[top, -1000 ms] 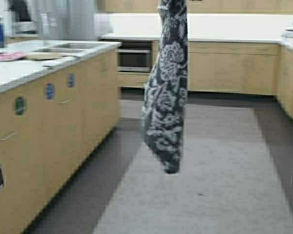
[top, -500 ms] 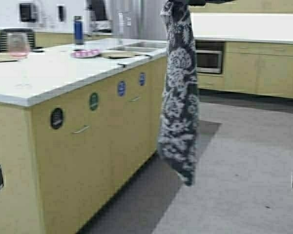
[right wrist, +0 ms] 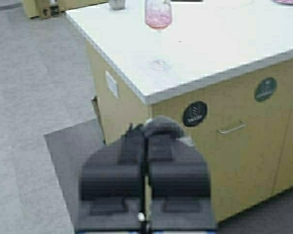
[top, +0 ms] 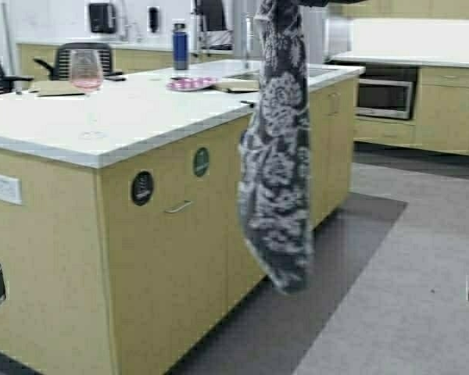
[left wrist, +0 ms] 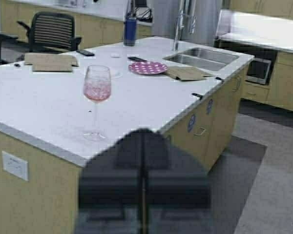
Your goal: Get the cloth and wipe up the spill under the wine glass
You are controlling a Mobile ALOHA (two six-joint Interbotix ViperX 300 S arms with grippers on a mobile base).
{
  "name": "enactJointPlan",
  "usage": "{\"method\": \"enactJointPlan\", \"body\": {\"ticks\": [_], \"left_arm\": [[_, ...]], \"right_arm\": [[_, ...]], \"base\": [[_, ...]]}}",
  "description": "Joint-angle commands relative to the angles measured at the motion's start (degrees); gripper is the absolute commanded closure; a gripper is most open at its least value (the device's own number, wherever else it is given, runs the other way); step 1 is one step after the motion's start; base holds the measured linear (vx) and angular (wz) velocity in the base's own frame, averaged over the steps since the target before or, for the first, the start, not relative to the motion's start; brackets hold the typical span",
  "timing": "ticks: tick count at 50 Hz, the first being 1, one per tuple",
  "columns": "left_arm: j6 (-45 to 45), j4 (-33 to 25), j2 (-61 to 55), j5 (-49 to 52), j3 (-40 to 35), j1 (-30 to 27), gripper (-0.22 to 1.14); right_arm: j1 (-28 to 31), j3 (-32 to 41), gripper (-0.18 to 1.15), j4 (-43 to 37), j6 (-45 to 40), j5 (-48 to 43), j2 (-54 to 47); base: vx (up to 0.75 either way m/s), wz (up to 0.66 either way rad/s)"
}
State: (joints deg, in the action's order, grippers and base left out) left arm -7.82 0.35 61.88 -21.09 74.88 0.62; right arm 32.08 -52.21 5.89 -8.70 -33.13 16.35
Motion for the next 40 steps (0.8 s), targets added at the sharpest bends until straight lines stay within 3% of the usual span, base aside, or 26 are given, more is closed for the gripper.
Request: {"method": "enactJointPlan", "body": {"ticks": [1,14,40], "left_arm": [[-0.1,0.5,-8.3,-4.4,-3.6,-0.1,0.89],[-0.4,1.5,-22.5,-11.9,-7.6,1.7,0.89],[-0.3,2.0,-24.3,-12.8,-6.6,2.6,0.89]], "right_arm": [[-0.1,0.7,0.91,-0.1,0.0,-0.9,0.7],[-0.1,0.8,0.91,-0.2,0.1,-0.8,0.7],[0.0,0.8,0.91,-0.2,-0.3,-0.9,-0.1]], "base": [[0.09,0.17],[0.12,0.17],[0.16,0.25]]}}
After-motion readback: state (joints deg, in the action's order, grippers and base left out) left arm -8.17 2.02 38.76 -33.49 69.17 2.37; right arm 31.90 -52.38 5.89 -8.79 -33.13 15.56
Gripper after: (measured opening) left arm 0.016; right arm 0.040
